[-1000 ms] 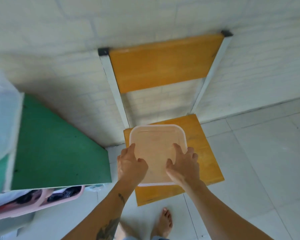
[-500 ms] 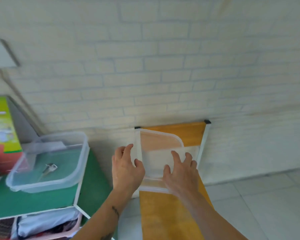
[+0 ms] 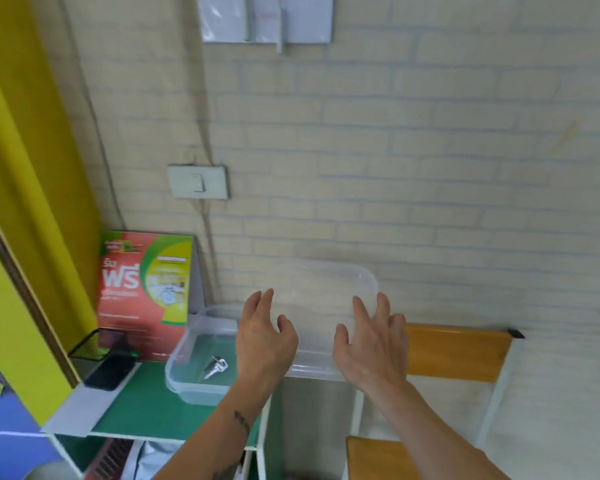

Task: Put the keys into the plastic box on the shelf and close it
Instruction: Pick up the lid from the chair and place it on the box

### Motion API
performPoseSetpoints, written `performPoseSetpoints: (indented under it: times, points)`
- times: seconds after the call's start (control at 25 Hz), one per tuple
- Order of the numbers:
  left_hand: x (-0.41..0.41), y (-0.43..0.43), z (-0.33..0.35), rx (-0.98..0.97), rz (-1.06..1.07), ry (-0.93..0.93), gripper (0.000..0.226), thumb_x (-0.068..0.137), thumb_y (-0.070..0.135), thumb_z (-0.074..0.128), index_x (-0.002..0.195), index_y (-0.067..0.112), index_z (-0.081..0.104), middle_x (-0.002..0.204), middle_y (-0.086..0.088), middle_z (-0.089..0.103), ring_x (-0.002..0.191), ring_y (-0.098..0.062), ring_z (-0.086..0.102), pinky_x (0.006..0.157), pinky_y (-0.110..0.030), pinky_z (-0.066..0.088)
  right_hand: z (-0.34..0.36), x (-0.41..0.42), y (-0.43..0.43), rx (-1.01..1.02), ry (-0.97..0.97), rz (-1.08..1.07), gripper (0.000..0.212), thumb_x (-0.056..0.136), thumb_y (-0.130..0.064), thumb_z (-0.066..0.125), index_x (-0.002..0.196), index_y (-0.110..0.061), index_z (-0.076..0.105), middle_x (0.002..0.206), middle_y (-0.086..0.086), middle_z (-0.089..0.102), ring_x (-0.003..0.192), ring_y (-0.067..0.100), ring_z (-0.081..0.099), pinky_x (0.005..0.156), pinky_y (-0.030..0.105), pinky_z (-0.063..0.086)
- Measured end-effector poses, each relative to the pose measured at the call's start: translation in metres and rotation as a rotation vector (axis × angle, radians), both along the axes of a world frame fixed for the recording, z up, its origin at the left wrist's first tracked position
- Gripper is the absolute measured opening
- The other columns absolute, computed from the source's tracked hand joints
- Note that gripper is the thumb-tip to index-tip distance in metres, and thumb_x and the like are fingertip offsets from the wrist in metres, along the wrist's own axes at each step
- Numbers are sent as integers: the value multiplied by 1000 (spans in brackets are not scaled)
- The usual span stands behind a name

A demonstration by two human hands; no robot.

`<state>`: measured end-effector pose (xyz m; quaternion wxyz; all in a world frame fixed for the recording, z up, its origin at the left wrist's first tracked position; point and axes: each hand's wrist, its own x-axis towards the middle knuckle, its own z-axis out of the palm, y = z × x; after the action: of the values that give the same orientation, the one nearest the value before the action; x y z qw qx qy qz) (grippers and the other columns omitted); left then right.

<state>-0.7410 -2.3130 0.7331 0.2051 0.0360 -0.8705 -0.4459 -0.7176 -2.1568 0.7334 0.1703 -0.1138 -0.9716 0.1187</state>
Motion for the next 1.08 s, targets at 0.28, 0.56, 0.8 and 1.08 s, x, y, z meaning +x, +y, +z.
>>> performPoseSetpoints:
  times: [0.28, 0.56, 0.8, 1.08]
  points:
    - [-49, -122, -9, -35, 0, -84, 49, 89, 18, 50, 138, 13, 51, 146, -4, 47, 130, -26, 47, 108, -37, 38, -10, -44, -118, -12, -148, 71, 63, 93, -51, 27, 149, -23, 24, 158, 7, 15, 123, 36, 33, 101, 46, 37]
    - [-75, -173, -54, -85, -90, -268, 55, 89, 19, 48, 144, 14, 41, 142, -8, 46, 125, -28, 48, 104, -40, 41, -50, -69, -169, 14, -319, 52, 57, 93, -50, 26, 143, -23, 30, 151, 6, 25, 115, 33, 37, 95, 43, 38]
    - [-82, -177, -83, -69, -89, -307, 54, 86, 16, 49, 140, 11, 45, 141, -9, 48, 124, -29, 47, 105, -42, 40, -72, -76, -172, 33, -371, 41, 60, 92, -52, 26, 145, -24, 28, 153, 6, 22, 116, 33, 37, 96, 45, 39]
    - [-86, -183, -95, -64, -88, -315, 54, 85, 12, 49, 139, 10, 45, 135, -10, 49, 118, -29, 49, 101, -42, 42, -76, -87, -177, 80, -399, 56, 61, 92, -52, 28, 146, -22, 27, 155, 8, 20, 119, 34, 37, 96, 44, 40]
